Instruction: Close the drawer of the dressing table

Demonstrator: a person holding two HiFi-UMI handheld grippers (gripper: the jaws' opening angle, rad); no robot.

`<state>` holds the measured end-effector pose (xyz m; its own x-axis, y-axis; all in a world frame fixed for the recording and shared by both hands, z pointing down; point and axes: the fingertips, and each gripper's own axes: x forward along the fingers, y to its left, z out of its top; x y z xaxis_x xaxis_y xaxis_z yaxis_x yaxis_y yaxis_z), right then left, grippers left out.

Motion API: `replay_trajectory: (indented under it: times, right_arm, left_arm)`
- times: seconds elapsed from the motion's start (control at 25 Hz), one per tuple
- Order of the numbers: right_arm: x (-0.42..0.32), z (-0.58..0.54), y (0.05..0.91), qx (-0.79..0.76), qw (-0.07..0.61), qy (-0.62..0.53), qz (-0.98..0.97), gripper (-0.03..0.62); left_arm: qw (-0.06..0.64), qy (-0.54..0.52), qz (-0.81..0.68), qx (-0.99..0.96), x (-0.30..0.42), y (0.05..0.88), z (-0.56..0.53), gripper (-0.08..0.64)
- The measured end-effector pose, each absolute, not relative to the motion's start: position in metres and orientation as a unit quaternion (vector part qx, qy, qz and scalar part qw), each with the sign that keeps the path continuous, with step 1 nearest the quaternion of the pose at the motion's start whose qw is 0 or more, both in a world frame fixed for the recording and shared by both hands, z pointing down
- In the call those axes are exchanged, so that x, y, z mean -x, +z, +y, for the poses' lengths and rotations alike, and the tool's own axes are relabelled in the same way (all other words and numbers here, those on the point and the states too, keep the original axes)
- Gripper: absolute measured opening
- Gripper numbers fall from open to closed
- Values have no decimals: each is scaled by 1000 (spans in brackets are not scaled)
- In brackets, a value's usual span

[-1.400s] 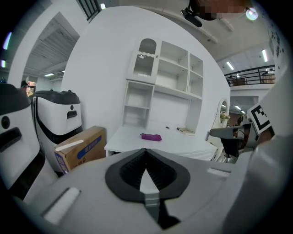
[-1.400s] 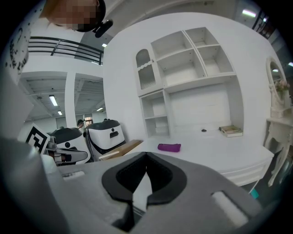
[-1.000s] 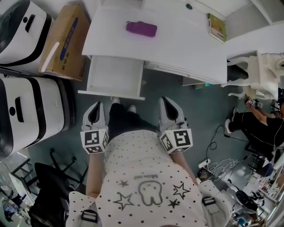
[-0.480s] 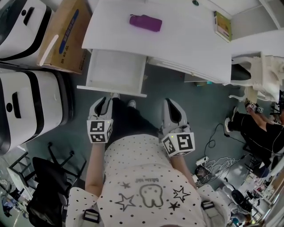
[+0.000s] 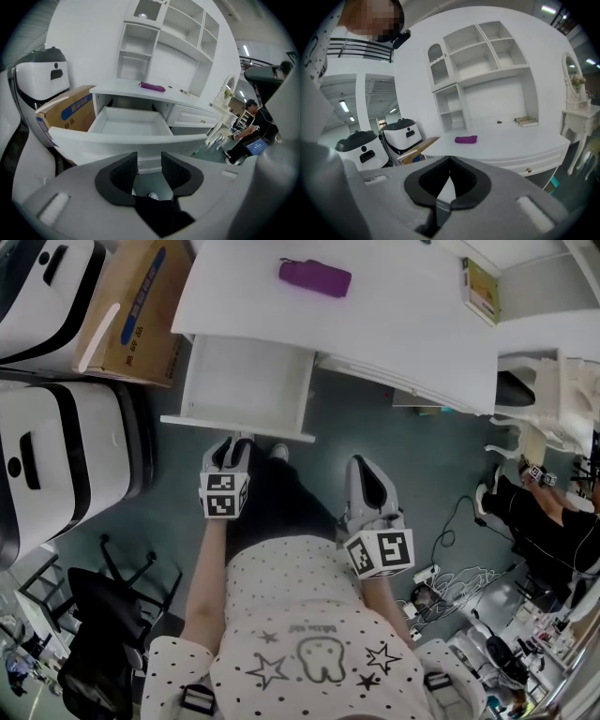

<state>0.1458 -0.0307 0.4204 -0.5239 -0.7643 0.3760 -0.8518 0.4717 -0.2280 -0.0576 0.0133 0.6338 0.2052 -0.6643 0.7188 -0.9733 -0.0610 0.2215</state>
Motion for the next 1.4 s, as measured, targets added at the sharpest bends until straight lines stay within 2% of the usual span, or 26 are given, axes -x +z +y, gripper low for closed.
replay_trajectory:
  times: [0.4,0.96,1.4]
  right_arm:
    - [-150,-23,427,-491,118,219,-835,3]
    - [-150,-15,439,-503,120,242,-821,3]
    - [-154,-14,436,-521,114,242,-811,3]
  left_arm:
    - [401,252,-595,-650,71,703,14,155]
    - [410,280,-585,-641,69,744,7,147]
    - [410,302,-578,-637,71,751,4,112]
